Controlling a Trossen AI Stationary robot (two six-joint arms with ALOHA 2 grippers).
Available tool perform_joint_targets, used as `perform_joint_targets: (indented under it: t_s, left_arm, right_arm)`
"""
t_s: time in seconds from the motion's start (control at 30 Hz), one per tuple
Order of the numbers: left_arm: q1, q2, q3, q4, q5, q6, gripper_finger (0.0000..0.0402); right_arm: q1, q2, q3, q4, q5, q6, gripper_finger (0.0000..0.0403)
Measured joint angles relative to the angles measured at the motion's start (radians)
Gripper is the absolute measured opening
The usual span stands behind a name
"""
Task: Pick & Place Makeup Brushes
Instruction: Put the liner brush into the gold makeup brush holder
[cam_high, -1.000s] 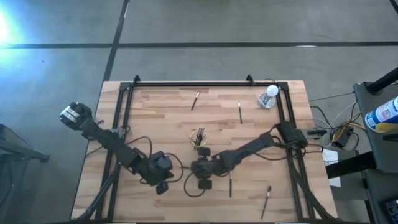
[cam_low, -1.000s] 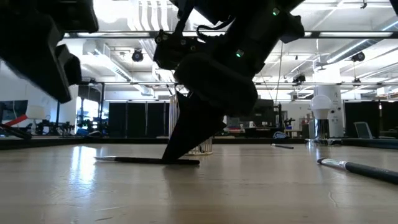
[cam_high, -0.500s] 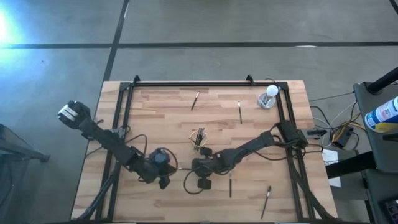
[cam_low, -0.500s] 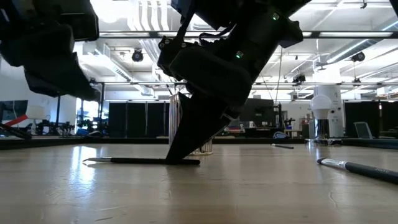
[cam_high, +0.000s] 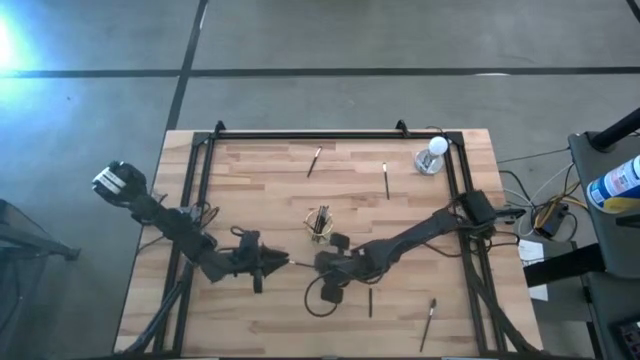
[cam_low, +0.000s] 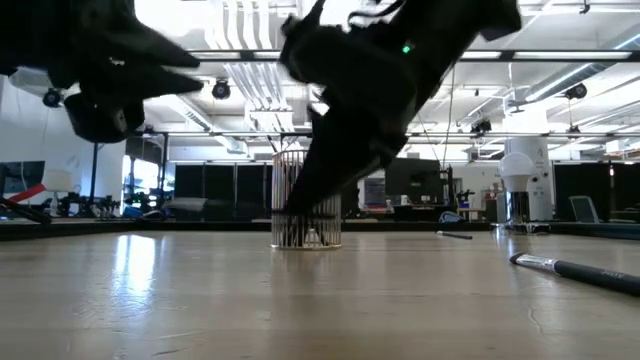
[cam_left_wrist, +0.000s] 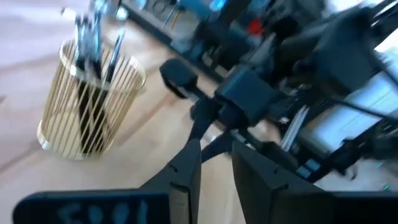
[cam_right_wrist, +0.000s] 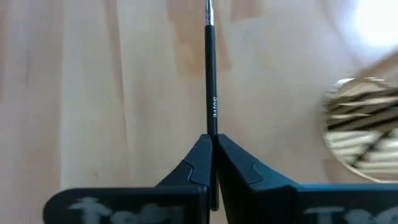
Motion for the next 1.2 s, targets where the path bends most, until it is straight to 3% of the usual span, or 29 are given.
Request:
perform_joint_targets:
  t_s: [0.13, 0.33, 0.53, 0.73, 1.0, 1.2]
  left_arm:
    - [0.000, -0.001, -0.047, 0.200, -0.018, 0.127, 0.0083]
    - [0.002, -0.023, -0.054, 0.339, -0.056, 0.309, 0.0083]
    - [0.017, -0.043, -0.050, 0.476, -0.058, 0.450, 0.0083]
    - [0.064, -0.046, -0.046, 0.556, -0.001, 0.469, 0.0083]
    - [0.133, -0.045, 0.045, 0.539, 0.121, 0.568, 0.0083]
    - [0.161, -0.043, 0.083, 0.474, 0.143, 0.566, 0.0083]
  right_arm:
    - [0.010, -0.083, -0.072, 0.063, 0.068, 0.046, 0.0011]
    - [0.023, -0.250, -0.223, 0.265, 0.187, 0.091, 0.0011]
    - [0.022, -0.370, -0.398, 0.653, 0.234, 0.049, 0.0011]
    - [0.022, -0.369, -0.464, 0.993, 0.197, -0.074, 0.0011]
    - [0.022, -0.327, -0.429, 1.066, 0.165, -0.151, 0.0011]
    - [0.022, -0.327, -0.414, 1.066, 0.149, -0.191, 0.0011]
